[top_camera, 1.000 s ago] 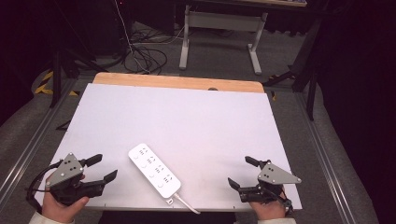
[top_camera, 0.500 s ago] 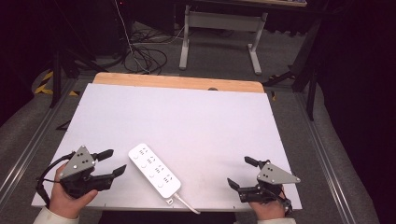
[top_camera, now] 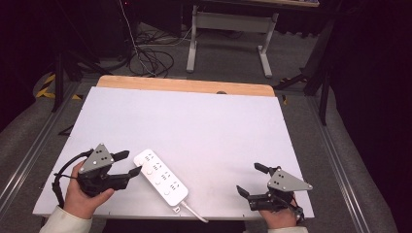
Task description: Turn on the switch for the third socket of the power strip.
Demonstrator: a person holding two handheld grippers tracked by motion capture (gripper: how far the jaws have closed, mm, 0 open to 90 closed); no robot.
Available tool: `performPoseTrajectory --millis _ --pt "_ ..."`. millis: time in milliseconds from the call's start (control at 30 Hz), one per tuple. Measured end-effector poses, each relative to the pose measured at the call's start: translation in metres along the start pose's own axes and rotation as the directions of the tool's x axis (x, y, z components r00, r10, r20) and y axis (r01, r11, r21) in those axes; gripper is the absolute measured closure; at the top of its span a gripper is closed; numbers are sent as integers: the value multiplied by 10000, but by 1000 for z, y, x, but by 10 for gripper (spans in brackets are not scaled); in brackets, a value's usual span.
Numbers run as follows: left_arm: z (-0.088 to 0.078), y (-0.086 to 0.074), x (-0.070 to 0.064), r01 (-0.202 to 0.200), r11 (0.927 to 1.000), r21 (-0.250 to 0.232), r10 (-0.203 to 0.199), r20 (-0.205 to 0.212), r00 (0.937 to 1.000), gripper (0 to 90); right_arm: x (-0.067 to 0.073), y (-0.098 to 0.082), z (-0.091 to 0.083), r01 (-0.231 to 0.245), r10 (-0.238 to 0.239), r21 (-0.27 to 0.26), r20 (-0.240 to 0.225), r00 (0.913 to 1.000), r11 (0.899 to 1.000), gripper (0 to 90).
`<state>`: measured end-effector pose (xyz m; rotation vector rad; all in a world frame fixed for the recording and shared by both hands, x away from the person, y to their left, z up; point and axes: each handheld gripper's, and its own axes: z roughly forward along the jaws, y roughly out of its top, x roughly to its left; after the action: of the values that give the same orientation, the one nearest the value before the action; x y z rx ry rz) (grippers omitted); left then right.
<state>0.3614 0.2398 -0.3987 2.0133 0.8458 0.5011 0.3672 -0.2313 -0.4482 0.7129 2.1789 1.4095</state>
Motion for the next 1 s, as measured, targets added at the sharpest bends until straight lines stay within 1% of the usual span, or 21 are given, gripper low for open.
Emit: performPoseTrajectory --millis 167,367,433,467,533,567,667,700,733,767,800,833,867,900,933,967,1000 --pt "8 6 -1 -101 9997 206 98 125 9999 398 1 0 1 4 -4 14 -33 10000 10000 89" --pt "18 13 -4 -174 9992 353 163 318 9994 401 0 0 0 8 -8 6 -76 10000 10000 91" --pt "20 15 -4 -379 9978 545 362 311 9989 405 0 0 0 7 -7 9 -84 10000 10000 94" --pt "20 15 -4 -450 9969 642 435 237 9988 406 0 -1 0 12 -12 3 -90 10000 10000 94" --pt "20 15 -3 -521 9957 770 505 232 9985 431 0 -1 0 50 -50 3 -85 10000 10000 96" --pt "18 15 -2 -430 9962 758 413 234 9989 438 0 -1 0 54 -54 3 -90 9999 10000 97" --pt "18 15 0 -358 9966 738 334 326 9989 462 0 -1 1 -5 5 27 -150 9999 10000 97" --pt "17 17 2 -223 9970 746 182 543 9984 479 0 -1 1 37 -37 0 -164 9999 10000 97" --pt "17 17 2 -223 9970 746 182 543 9984 507 0 0 1 40 -40 -5 -165 9999 10000 98" --pt "16 18 2 -103 9969 778 49 682 9977 537 0 0 1 35 -35 -18 -160 9999 10000 99" --pt "16 19 3 -54 9969 790 -10 809 9967 537 0 0 1 35 -35 -18 -160 9999 10000 99" --pt "16 19 4 133 9964 834 -212 935 9954 576 0 0 1 28 -28 -15 -158 9999 10000 99" --pt "16 20 4 324 9951 932 -421 1041 9937 673 0 0 1 27 -27 -1 -173 9998 10000 99" --pt "17 21 7 453 9937 1023 -578 1229 9907 714 0 0 1 29 -29 1 -177 9998 10000 99" --pt "17 21 7 453 9937 1023 -578 1229 9907 758 0 0 1 32 -32 -10 -192 9998 10000 100" --pt "17 21 7 634 9921 1080 -769 1265 9890 804 0 0 1 47 -47 -5 -205 9998 10000 100" --pt "19 22 9 710 9897 1242 -866 1250 9884 845 0 0 1 43 -43 -10 -204 9998 10000 100"
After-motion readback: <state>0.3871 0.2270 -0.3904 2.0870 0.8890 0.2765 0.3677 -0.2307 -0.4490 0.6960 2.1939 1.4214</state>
